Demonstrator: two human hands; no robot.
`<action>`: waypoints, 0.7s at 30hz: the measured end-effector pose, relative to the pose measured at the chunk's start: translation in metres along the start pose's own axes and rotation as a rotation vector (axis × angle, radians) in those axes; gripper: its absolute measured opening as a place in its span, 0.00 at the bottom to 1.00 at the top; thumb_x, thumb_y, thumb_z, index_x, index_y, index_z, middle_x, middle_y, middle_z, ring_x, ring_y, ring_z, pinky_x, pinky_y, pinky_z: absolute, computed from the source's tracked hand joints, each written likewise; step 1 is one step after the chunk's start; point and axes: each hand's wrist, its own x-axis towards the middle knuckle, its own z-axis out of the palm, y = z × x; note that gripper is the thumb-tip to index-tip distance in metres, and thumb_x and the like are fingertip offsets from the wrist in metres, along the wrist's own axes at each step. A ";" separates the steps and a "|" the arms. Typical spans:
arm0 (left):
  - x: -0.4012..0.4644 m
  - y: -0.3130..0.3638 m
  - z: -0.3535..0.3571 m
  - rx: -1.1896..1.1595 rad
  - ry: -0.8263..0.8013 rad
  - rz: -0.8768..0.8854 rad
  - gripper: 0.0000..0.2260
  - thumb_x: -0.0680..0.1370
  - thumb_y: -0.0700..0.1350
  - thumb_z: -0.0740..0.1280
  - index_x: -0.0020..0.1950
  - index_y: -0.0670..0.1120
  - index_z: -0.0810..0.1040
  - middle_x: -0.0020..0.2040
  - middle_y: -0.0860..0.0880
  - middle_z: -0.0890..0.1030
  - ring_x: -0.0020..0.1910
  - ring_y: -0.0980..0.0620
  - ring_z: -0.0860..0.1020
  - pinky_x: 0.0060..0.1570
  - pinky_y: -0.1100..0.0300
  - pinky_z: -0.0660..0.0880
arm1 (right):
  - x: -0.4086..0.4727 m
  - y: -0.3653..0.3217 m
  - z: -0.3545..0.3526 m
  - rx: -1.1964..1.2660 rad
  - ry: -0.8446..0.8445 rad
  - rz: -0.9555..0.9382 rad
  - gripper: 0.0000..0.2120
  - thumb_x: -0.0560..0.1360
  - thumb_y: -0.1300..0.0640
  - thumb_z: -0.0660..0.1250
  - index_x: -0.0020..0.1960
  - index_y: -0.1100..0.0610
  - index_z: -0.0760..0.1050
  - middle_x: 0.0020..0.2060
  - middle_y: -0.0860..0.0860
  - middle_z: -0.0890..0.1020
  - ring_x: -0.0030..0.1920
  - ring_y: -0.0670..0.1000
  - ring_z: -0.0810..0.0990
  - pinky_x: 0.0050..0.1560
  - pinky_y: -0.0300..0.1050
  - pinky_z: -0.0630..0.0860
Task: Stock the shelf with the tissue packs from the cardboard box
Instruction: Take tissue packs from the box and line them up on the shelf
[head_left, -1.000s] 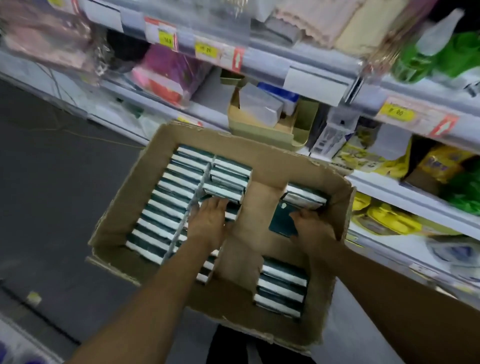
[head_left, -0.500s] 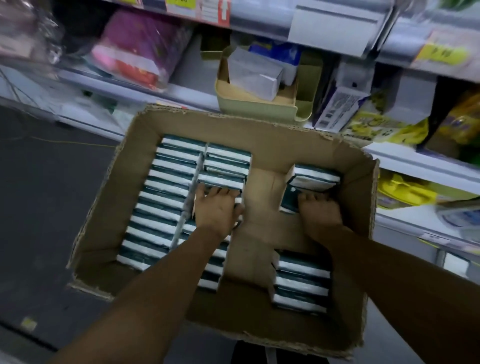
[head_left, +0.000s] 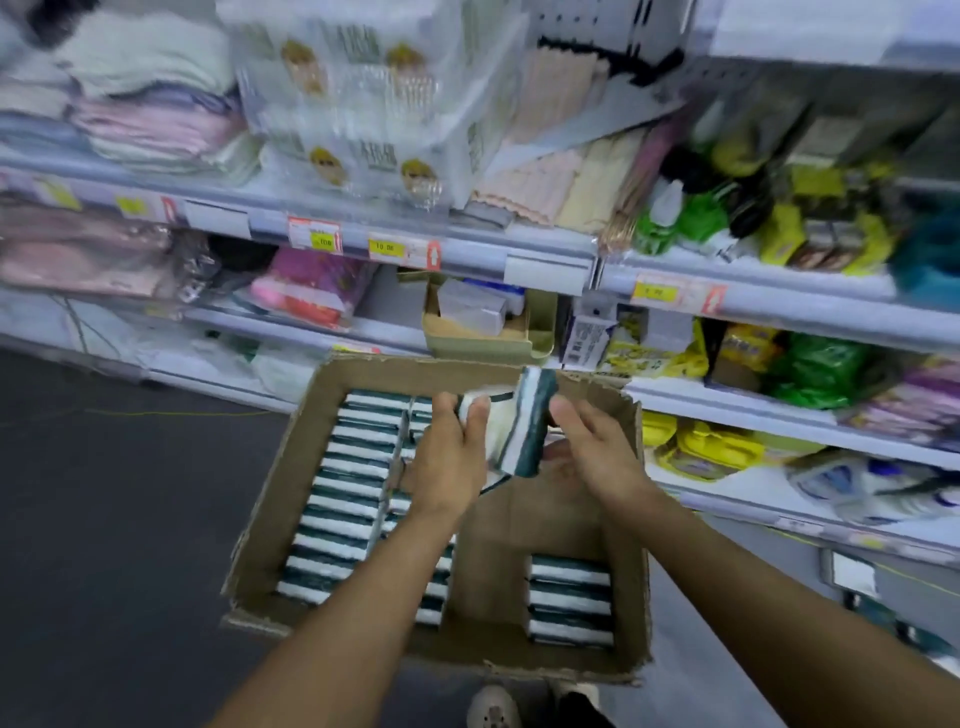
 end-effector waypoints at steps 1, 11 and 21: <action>-0.002 0.016 -0.007 -0.068 -0.008 0.010 0.13 0.83 0.55 0.58 0.48 0.45 0.67 0.34 0.52 0.69 0.37 0.49 0.71 0.41 0.51 0.68 | -0.005 -0.015 -0.003 0.047 0.015 0.006 0.13 0.82 0.51 0.59 0.55 0.60 0.75 0.48 0.60 0.79 0.42 0.58 0.81 0.35 0.43 0.79; 0.006 0.135 -0.080 -0.317 -0.262 0.034 0.17 0.77 0.62 0.65 0.45 0.48 0.78 0.48 0.49 0.82 0.51 0.49 0.79 0.54 0.53 0.74 | -0.058 -0.138 -0.071 -0.217 -0.062 -0.217 0.41 0.65 0.44 0.78 0.72 0.49 0.65 0.68 0.48 0.69 0.65 0.49 0.72 0.64 0.51 0.74; 0.011 0.228 -0.105 -0.395 -0.356 0.081 0.18 0.77 0.63 0.65 0.56 0.51 0.80 0.56 0.51 0.83 0.58 0.49 0.80 0.63 0.46 0.74 | -0.094 -0.214 -0.138 -0.212 -0.022 -0.243 0.21 0.69 0.41 0.73 0.48 0.58 0.78 0.44 0.59 0.83 0.41 0.54 0.77 0.40 0.47 0.70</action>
